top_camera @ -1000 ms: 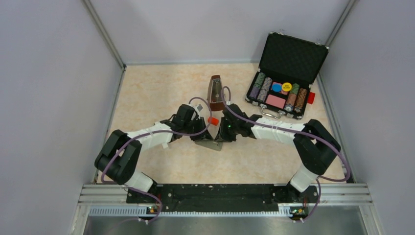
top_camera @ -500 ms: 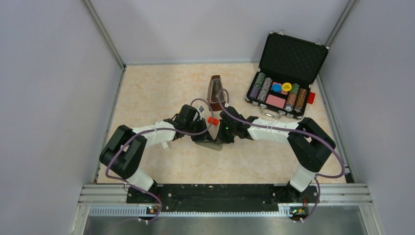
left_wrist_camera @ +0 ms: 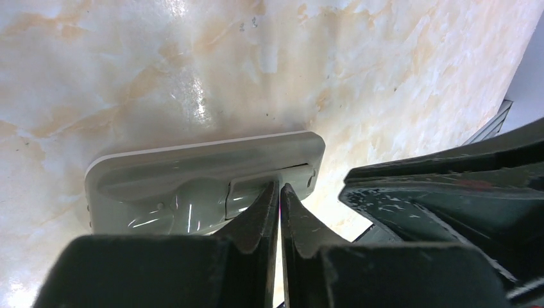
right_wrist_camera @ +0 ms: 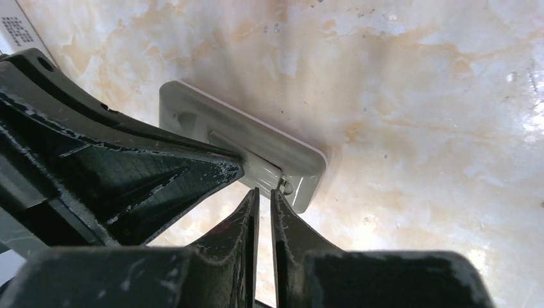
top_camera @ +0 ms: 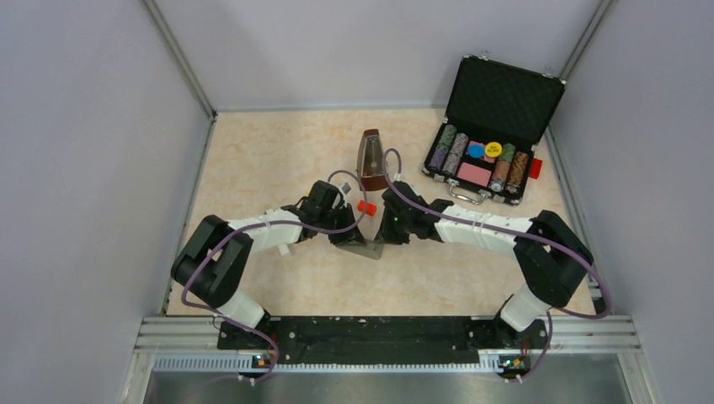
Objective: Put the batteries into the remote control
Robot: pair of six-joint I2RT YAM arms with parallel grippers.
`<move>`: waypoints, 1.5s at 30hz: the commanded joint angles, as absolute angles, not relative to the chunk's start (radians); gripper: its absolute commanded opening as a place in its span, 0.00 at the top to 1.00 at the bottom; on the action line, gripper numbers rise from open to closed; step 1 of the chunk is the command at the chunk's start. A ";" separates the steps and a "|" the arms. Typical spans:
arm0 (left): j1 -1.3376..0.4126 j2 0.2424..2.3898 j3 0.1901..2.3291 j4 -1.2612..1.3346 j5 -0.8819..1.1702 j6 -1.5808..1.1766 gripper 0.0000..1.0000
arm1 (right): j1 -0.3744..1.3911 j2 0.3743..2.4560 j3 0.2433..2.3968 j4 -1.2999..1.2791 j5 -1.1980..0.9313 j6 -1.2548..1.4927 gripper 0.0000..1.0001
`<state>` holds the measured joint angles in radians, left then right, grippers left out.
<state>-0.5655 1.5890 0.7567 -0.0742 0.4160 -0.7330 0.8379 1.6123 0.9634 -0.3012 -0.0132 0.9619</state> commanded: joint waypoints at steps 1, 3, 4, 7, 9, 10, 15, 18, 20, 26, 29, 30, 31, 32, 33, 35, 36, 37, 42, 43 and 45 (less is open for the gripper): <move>-0.573 1.644 0.703 -0.150 0.304 -0.688 0.90 | 0.843 1.570 1.006 -0.355 0.040 0.958 0.88; -0.573 1.643 0.701 -0.149 0.300 -0.688 0.90 | 0.843 1.585 1.002 -0.359 0.021 0.958 0.88; -0.573 1.642 0.701 -0.149 0.298 -0.687 0.90 | 0.843 1.592 1.001 -0.358 0.012 0.959 0.87; -0.572 1.639 0.697 -0.149 0.295 -0.687 0.90 | 0.843 1.606 0.996 -0.341 -0.006 0.963 0.86; -0.573 1.638 0.694 -0.148 0.295 -0.686 0.90 | 0.843 1.616 0.993 -0.327 -0.030 0.967 0.86; -0.573 1.638 0.693 -0.148 0.295 -0.686 0.90 | 0.843 1.621 0.990 -0.315 -0.040 0.969 0.86; -0.574 1.632 0.688 -0.146 0.291 -0.689 0.90 | 0.844 1.655 0.977 -0.272 -0.090 0.991 0.86; -0.575 1.628 0.687 -0.146 0.290 -0.689 0.90 | 0.842 1.664 0.961 -0.248 -0.100 1.006 0.88; -0.574 1.627 0.686 -0.146 0.289 -0.688 0.91 | 0.842 1.672 0.953 -0.242 -0.101 1.013 0.89; -0.574 1.627 0.683 -0.146 0.287 -0.690 0.91 | 0.844 1.683 0.938 -0.229 -0.103 1.025 0.93; -0.574 1.624 0.681 -0.146 0.285 -0.691 0.91 | 0.844 1.657 0.930 -0.229 -0.088 1.026 0.93; -0.574 1.623 0.681 -0.146 0.284 -0.691 0.91 | 0.843 1.642 0.929 -0.230 -0.080 1.027 0.93; -0.574 1.622 0.680 -0.146 0.284 -0.691 0.91 | 0.843 1.624 0.928 -0.232 -0.071 1.027 0.92; -0.574 1.622 0.681 -0.146 0.282 -0.693 0.91 | 0.843 1.612 0.928 -0.237 -0.061 1.029 0.92; -0.575 1.623 0.680 -0.146 0.282 -0.692 0.91 | 0.842 1.600 0.929 -0.244 -0.052 1.029 0.91; -0.574 1.624 0.678 -0.146 0.280 -0.694 0.91 | 0.843 1.584 0.931 -0.253 -0.042 1.027 0.88; -0.574 1.624 0.678 -0.146 0.279 -0.694 0.91 | 0.842 1.580 0.932 -0.258 -0.040 1.026 0.88; -0.574 1.625 0.679 -0.146 0.279 -0.694 0.91 | 0.842 1.579 0.932 -0.262 -0.041 1.027 0.87; -0.575 1.626 0.680 -0.146 0.278 -0.696 0.91 | 0.842 1.586 0.927 -0.252 -0.040 1.025 0.87; -0.574 1.626 0.679 -0.146 0.277 -0.696 0.91 | 0.842 1.592 0.928 -0.252 -0.042 1.025 0.87; -0.574 1.625 0.678 -0.146 0.278 -0.696 0.91 | 0.843 1.603 0.929 -0.251 -0.044 1.027 0.88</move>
<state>-0.5709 1.5837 0.7341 -0.0326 0.4183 -0.7345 0.8360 1.6169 0.9295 -0.2661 -0.0601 1.0222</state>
